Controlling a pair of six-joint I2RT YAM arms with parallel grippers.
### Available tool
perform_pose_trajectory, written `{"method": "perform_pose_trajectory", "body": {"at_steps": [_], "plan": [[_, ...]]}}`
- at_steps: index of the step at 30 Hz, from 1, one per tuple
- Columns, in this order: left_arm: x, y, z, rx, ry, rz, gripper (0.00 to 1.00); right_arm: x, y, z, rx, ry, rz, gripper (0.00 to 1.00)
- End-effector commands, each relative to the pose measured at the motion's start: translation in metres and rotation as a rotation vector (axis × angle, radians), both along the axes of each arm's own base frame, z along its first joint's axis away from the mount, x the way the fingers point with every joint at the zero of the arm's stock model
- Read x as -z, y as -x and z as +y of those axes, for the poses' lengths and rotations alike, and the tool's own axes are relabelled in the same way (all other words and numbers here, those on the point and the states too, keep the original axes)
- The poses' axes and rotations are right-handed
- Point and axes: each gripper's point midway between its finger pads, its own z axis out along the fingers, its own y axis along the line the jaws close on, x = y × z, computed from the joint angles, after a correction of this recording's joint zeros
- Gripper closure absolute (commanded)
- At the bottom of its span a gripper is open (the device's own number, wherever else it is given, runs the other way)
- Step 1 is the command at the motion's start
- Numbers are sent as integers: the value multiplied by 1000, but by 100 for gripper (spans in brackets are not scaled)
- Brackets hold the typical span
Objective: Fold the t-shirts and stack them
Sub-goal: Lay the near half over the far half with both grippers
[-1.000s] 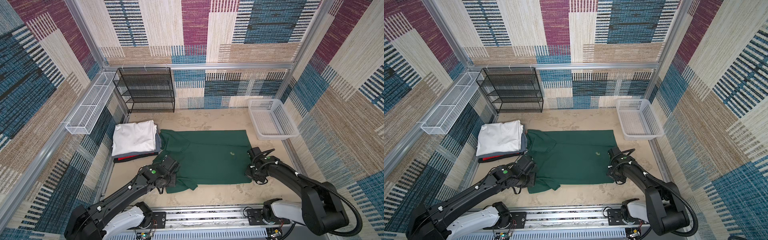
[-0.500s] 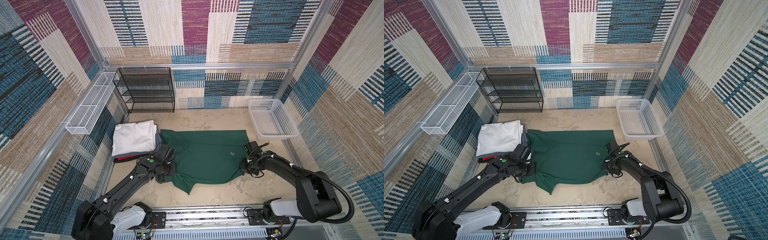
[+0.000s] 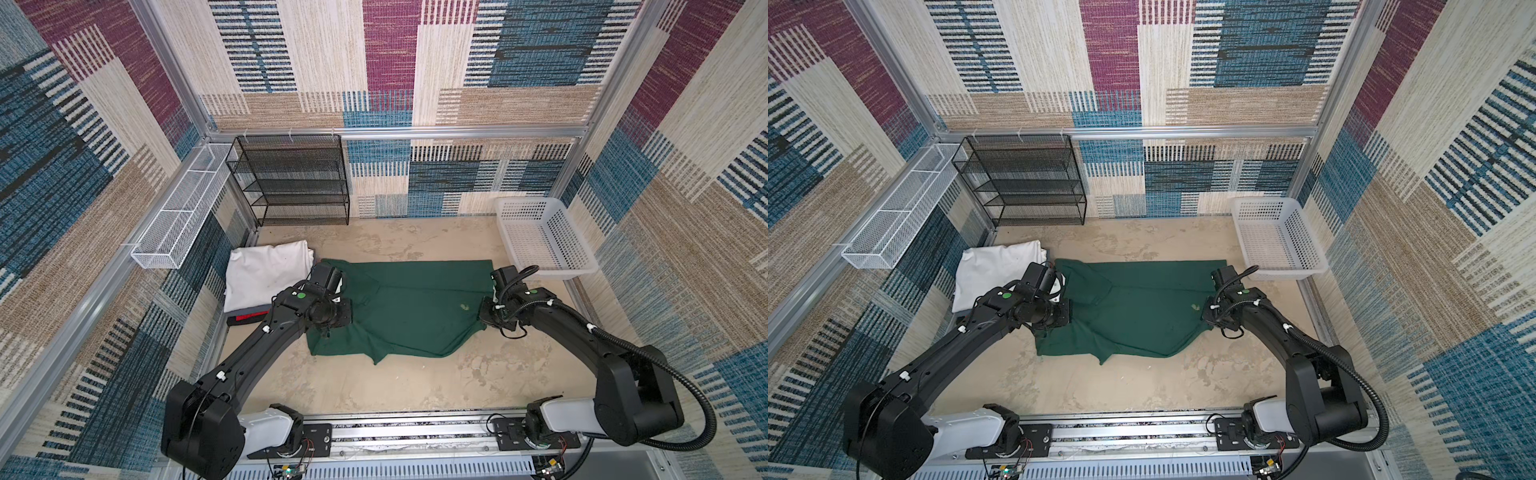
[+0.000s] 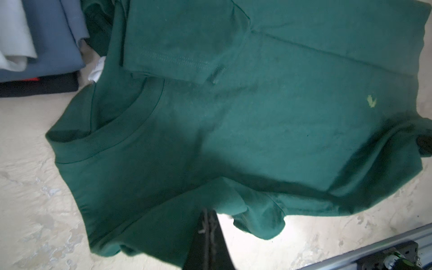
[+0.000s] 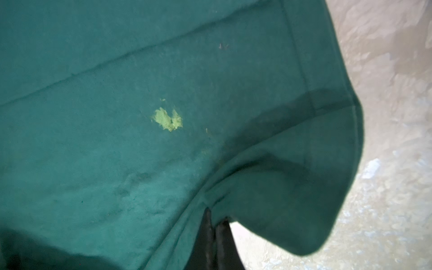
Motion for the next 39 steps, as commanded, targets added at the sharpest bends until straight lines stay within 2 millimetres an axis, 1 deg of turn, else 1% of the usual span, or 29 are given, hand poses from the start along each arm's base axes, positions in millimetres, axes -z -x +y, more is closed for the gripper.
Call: {"method": "perform_pose_trajectory", "body": {"at_steps": [1, 4, 8, 10, 15, 23, 29, 34, 36, 39], "plan": [[0, -6, 7, 18, -34, 5, 100, 5, 1, -1, -27, 3, 8, 100], [1, -13, 10, 8, -33, 11, 100, 11, 0, -5, -26, 15, 28, 100], [-1, -25, 11, -10, -38, -6, 100, 10, -6, -10, -17, 9, 18, 99], [-3, -30, 14, -20, -50, -14, 100, 9, -9, -11, -19, -12, 11, 96], [-6, -41, 21, -65, -66, -30, 100, 9, -17, -12, -30, -37, 6, 96], [-6, -58, 22, -112, -69, -50, 100, 7, -39, -16, -26, -51, -22, 99], [-3, -73, 28, -153, -104, -82, 100, 10, -59, -15, -39, -50, -40, 99], [-4, -88, 25, -160, -101, -101, 100, 10, -72, -18, -39, -37, -52, 100], [-5, -95, 23, -164, -96, -112, 100, 10, -74, -21, -34, -29, -57, 100], [-6, -104, 19, -158, -90, -121, 100, 12, -73, -25, -33, -9, -50, 100]]}}
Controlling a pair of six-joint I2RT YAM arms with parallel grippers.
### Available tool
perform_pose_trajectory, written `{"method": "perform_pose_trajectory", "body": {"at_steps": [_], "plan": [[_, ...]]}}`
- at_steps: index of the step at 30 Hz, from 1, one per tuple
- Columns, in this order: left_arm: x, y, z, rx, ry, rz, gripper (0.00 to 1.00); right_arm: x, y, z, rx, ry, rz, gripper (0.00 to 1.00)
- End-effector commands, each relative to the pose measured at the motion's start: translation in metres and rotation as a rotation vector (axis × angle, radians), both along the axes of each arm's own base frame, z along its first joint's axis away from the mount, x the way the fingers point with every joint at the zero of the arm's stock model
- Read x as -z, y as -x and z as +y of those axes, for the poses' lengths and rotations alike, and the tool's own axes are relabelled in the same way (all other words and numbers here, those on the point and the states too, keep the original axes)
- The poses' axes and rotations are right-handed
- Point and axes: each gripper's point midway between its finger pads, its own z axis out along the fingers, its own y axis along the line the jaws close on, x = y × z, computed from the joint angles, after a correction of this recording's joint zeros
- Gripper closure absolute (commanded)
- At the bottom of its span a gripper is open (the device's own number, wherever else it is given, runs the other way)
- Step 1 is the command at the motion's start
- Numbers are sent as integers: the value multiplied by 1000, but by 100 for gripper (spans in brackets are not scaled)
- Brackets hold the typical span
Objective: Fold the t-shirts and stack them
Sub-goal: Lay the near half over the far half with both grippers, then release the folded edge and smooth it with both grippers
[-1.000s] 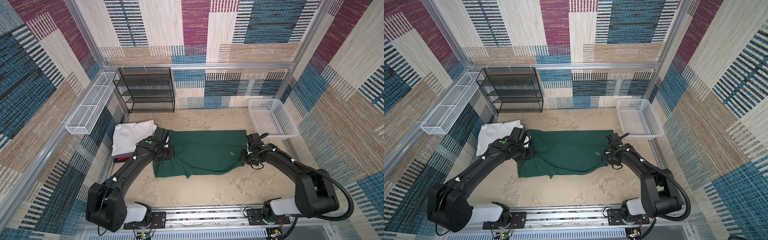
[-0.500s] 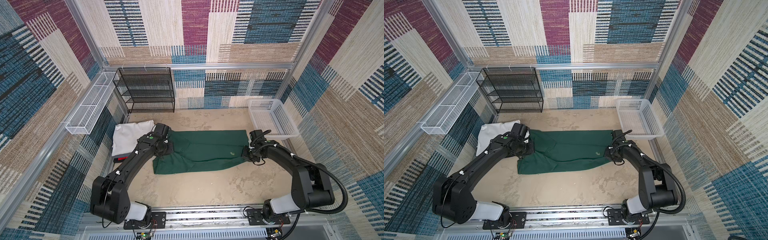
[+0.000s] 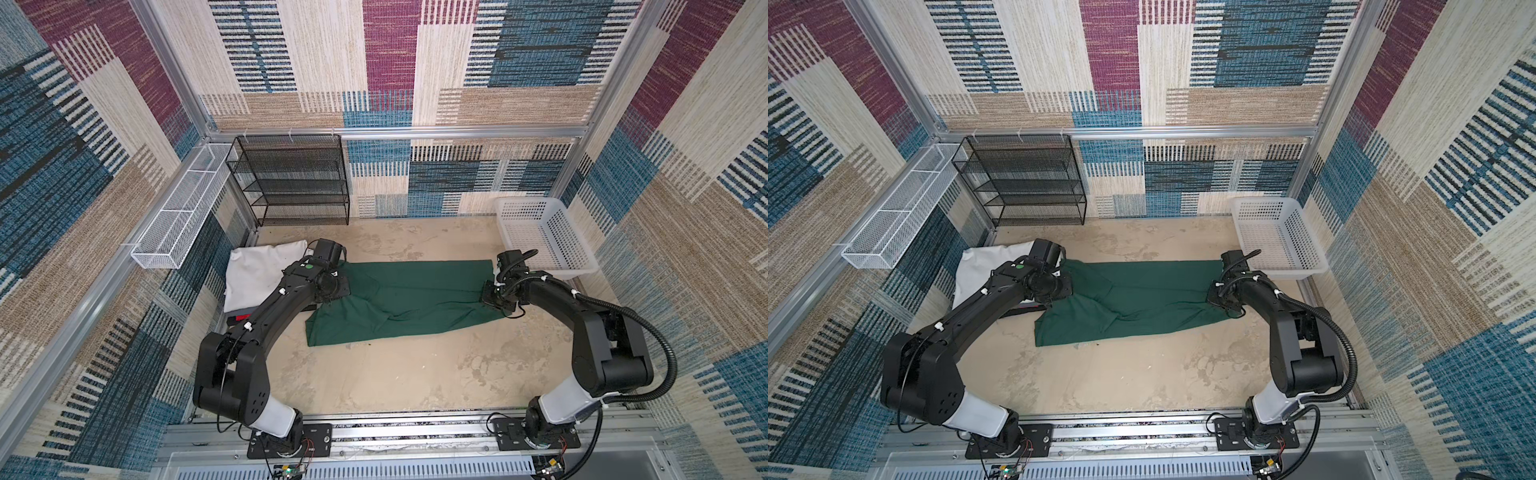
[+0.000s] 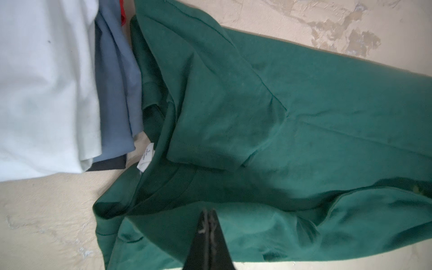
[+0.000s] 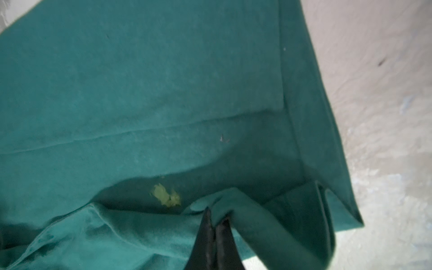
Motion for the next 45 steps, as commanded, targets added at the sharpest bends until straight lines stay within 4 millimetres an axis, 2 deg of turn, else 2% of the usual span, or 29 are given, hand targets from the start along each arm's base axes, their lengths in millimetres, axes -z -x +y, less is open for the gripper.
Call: {"method": "perform_pose_trajectory", "body": {"at_steps": [1, 5, 10, 15, 19, 24, 26, 29, 39, 45], "plan": [[-10, -18, -3, -14, 5, -53, 100, -1, -5, -7, 3, 33, -21, 100], [-15, -22, -5, -7, 11, -60, 100, -4, -1, -11, 14, 37, -23, 100], [-26, -6, -6, -10, 63, -92, 100, -24, 20, -15, 63, 27, -39, 100], [-42, 9, -4, -17, 93, -149, 100, -47, 63, -19, 171, -20, -62, 100], [-52, 13, -8, 2, 110, -181, 100, -56, 102, -27, 283, -38, -61, 100], [-59, 19, -14, 35, 119, -190, 100, -76, 127, -32, 340, -48, -66, 100], [-59, 21, -14, 36, 109, -202, 100, -79, 129, -31, 337, -56, -73, 100], [-56, 20, -12, 30, 104, -208, 100, -68, 128, -30, 316, -44, -42, 100], [-27, 4, -21, 48, 85, -142, 100, -46, 86, -26, 230, -8, -35, 100], [-11, -12, -26, 50, 67, -117, 100, -22, 58, -34, 180, 82, 9, 100]]}}
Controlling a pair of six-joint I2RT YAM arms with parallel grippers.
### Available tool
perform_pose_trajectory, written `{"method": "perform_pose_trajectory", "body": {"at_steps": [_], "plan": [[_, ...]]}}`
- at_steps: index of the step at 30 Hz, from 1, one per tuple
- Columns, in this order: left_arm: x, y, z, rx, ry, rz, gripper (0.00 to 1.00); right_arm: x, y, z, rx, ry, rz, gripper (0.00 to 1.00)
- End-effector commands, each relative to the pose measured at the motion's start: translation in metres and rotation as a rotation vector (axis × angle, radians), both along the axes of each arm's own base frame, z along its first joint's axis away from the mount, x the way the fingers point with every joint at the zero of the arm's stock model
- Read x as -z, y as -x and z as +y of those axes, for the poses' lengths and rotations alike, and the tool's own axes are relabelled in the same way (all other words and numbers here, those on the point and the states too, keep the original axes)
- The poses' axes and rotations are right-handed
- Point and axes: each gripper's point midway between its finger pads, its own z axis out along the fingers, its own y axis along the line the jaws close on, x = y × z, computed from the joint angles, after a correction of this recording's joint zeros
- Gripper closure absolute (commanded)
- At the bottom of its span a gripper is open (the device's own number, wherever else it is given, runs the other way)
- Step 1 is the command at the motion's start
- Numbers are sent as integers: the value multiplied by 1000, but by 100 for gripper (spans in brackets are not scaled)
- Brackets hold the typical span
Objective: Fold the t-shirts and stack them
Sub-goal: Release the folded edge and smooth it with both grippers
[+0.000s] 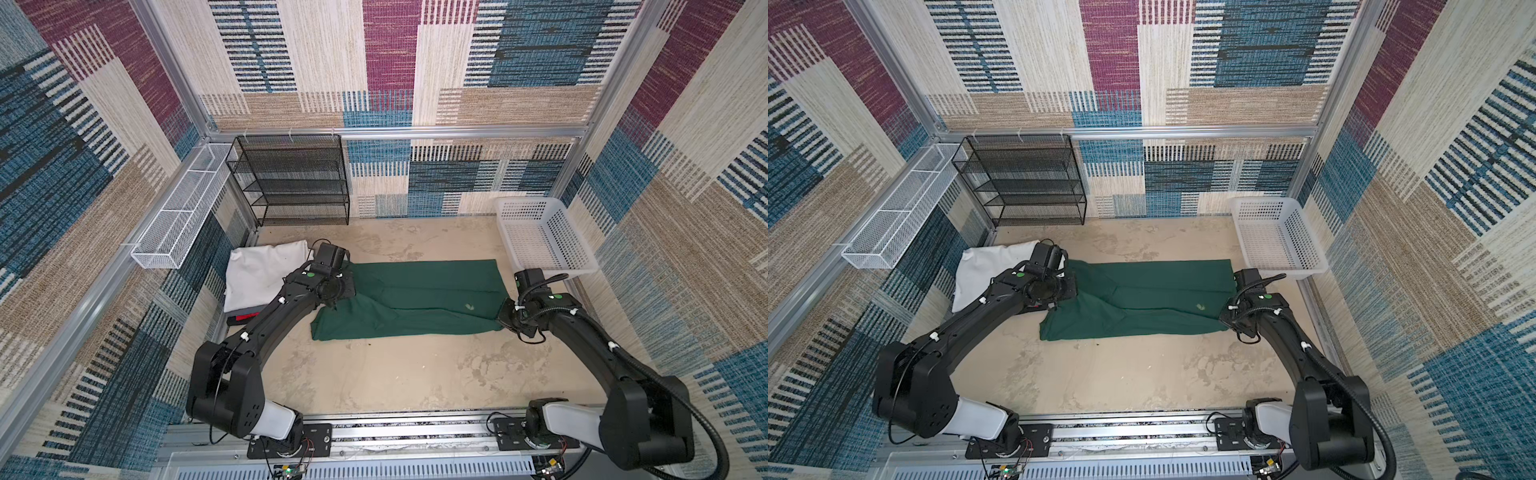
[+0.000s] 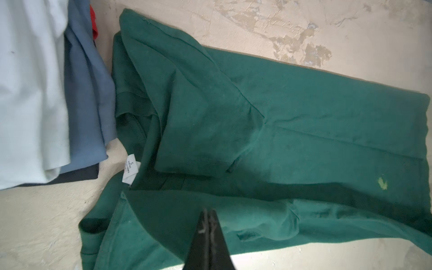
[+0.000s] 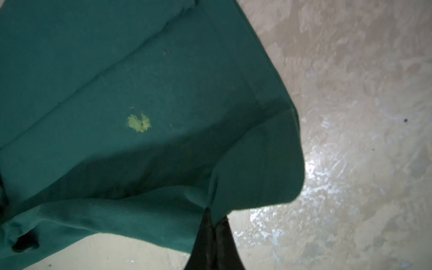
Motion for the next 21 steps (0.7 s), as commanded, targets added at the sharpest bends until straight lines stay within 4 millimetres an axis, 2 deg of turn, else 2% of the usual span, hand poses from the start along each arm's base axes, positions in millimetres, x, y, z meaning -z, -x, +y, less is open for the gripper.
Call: {"method": "perform_pose_trajectory", "body": {"at_steps": [1, 7, 10, 11, 14, 15, 16, 18, 21], "plan": [[-5, -18, -5, 4, 4, -45, 100, 3, -26, -7, -39, 58, -38, 100], [-2, -40, -11, 0, -6, -48, 100, 14, -46, -14, -45, 90, -29, 99], [2, -48, -14, 2, -8, -38, 100, 19, -56, -18, -38, 91, -26, 93], [5, -50, -14, 2, -10, -33, 100, 22, -58, -19, -41, 82, -21, 85], [12, -56, -15, -5, -26, -10, 100, 30, -65, -21, -50, 81, -13, 49], [13, -57, -15, -3, -35, 4, 100, 32, -68, -23, -54, 85, -16, 45], [12, -59, -15, 1, -42, 11, 94, 32, -71, -26, -54, 89, -19, 42], [6, -60, -16, 7, -42, -1, 72, 30, -74, -32, -47, 98, -25, 39], [-7, -58, -13, -6, -34, -48, 49, 21, -77, -35, -35, 109, -49, 37]]}}
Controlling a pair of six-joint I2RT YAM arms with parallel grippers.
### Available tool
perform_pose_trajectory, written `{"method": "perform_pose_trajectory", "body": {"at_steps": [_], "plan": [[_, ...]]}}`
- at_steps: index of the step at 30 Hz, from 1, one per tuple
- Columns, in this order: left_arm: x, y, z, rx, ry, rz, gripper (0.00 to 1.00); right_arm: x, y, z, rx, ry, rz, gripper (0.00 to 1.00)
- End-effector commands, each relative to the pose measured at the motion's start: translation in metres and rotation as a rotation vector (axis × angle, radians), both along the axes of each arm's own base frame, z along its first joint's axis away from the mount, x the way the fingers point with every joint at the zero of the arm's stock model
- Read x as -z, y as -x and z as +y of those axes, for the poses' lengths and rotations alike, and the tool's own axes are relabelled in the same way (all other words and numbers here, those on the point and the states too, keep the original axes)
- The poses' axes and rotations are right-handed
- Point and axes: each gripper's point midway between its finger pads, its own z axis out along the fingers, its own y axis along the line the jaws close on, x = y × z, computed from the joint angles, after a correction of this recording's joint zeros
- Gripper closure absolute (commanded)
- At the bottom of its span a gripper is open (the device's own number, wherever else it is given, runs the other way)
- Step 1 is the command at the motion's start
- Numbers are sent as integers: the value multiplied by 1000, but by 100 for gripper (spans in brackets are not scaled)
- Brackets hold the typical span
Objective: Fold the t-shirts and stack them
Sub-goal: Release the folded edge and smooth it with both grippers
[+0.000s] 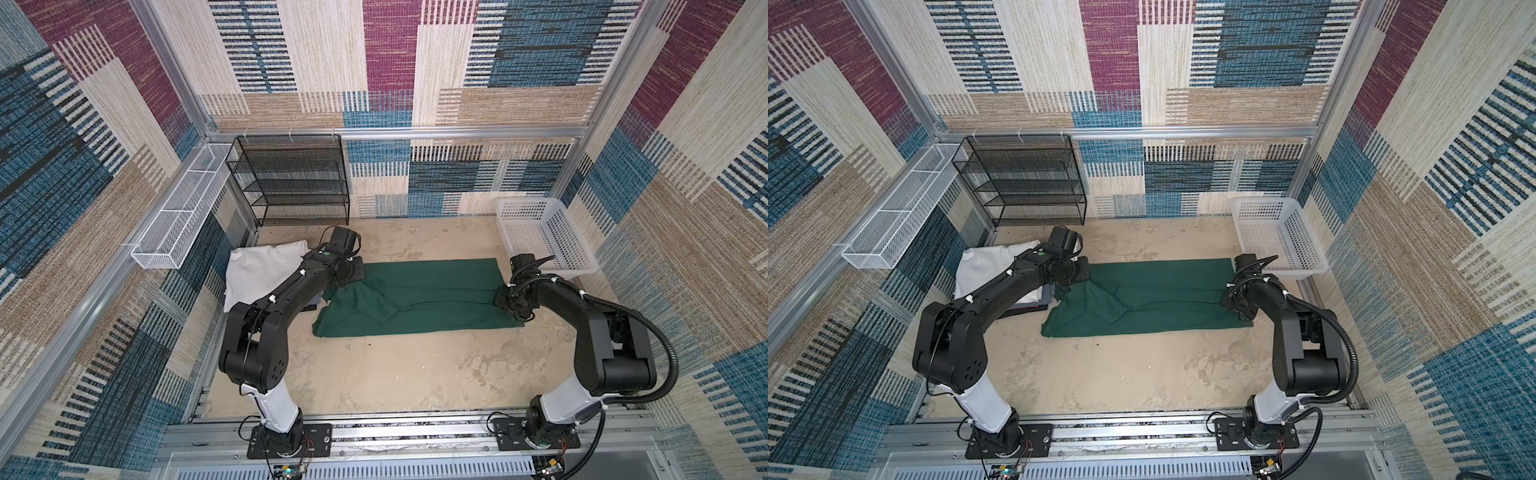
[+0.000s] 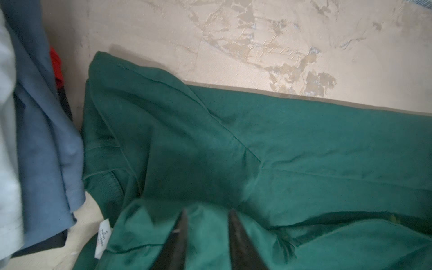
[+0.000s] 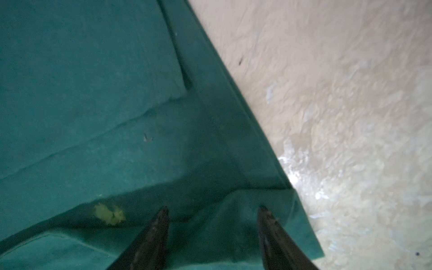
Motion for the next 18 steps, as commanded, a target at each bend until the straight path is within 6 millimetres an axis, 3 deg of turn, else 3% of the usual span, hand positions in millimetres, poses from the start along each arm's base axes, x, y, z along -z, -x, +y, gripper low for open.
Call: {"method": "perform_pose_trajectory", "body": {"at_steps": [1, 3, 9, 12, 15, 18], "plan": [[-16, 3, 7, -9, -16, -51, 41, -14, -10, -3, -4, 17, -62, 37], [-24, 8, 10, -14, -15, -83, 30, -22, -9, -5, 4, 29, -77, 36], [-29, 32, 2, 28, 7, -101, 29, -45, 2, -16, 20, 96, -100, 34], [-20, 44, -7, 55, 26, -84, 29, -50, 8, -12, 11, 73, -115, 40], [-4, 52, -16, 79, 44, -53, 29, -46, 14, 8, -46, -28, -122, 47], [12, 56, -22, 88, 60, -7, 30, -26, 23, 23, -86, -104, -80, 52]]}}
